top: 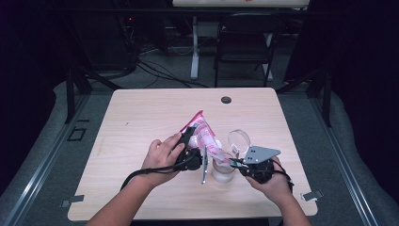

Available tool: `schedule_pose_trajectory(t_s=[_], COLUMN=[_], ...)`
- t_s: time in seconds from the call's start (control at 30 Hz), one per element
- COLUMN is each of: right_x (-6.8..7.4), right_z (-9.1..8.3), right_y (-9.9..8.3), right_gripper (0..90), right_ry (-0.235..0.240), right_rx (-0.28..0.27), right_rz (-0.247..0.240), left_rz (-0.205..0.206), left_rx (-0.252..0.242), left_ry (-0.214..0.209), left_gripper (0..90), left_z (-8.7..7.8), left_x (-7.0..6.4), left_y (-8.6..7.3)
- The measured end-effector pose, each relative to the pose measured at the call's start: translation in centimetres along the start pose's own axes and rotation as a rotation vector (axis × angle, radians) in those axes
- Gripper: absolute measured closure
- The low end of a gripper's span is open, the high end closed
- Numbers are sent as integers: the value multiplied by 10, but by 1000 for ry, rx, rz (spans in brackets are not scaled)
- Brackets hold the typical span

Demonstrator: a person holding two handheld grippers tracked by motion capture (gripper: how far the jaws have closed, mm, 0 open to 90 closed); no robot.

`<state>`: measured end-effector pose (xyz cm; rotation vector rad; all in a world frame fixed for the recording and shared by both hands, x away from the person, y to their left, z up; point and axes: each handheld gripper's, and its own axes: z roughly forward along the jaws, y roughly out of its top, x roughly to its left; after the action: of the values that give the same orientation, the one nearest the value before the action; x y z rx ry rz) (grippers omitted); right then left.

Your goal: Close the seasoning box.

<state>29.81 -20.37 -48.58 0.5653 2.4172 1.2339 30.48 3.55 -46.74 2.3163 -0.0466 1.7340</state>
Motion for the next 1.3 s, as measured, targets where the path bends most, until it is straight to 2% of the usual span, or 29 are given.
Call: schedule_pose_trajectory(t_s=[1.3], right_x=[-1], right_z=[1], right_y=[-2], right_gripper=[900], right_ry=[-2], right_rx=[11], right_rz=[-2], left_rz=[21], left_rx=[-4], left_ry=[18], left_gripper=[647], left_z=[-1], left_x=[0], left_y=[3])
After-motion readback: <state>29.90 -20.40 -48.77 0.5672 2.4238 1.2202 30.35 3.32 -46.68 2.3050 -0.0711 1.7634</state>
